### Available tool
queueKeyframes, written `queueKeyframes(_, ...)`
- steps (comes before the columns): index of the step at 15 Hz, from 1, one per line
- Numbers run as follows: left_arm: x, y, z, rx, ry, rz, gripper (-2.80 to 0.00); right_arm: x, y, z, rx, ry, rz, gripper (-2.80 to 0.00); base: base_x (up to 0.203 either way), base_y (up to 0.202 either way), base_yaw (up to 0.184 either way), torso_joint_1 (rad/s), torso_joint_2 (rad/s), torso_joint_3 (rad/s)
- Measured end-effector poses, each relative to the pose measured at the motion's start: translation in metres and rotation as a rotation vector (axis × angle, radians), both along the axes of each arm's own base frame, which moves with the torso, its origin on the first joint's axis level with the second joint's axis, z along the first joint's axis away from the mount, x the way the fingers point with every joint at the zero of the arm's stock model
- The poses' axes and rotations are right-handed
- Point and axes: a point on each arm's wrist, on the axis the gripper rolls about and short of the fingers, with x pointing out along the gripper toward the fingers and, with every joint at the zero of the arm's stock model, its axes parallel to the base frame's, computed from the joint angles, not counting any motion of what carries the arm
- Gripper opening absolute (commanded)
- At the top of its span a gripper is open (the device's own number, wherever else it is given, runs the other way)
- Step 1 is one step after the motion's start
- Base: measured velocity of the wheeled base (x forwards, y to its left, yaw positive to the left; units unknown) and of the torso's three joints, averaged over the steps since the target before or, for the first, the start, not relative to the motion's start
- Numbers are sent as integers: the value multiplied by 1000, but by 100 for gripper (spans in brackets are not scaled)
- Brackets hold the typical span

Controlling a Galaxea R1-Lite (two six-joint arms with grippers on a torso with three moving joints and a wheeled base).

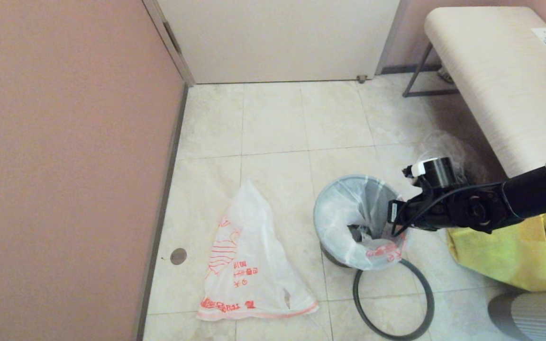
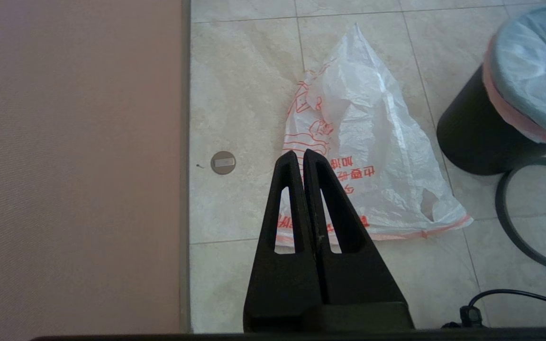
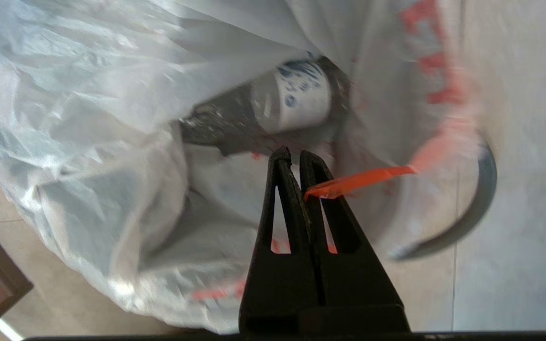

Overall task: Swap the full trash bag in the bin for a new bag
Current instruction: Place the trash bag on the floor

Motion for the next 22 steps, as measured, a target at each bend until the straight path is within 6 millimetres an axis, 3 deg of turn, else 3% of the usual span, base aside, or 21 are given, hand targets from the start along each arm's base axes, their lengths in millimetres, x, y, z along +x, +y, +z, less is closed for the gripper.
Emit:
queueKeyframes(4,0,0,0,0,0,0,-280,20,18,1,-57,-1,49,-280,0,0,0,0,0,0)
queueKeyframes(13,0,0,0,6,0,-1,-280,36,16,-23,-120,22,33,-280,0,0,0,0,0,0)
queueKeyframes(16,0,0,1,84,-7,-8,-280,38,19,-28,-121,29,33,-280,0,0,0,0,0,0)
queueKeyframes(19,-5,0,32,162,-105,-6,-280,38,19,-30,-120,33,34,-280,0,0,0,0,0,0)
queueKeyframes(22,4,-1,100,185,-153,-64,-280,38,18,-31,-120,37,30,-280,0,0,0,0,0,0)
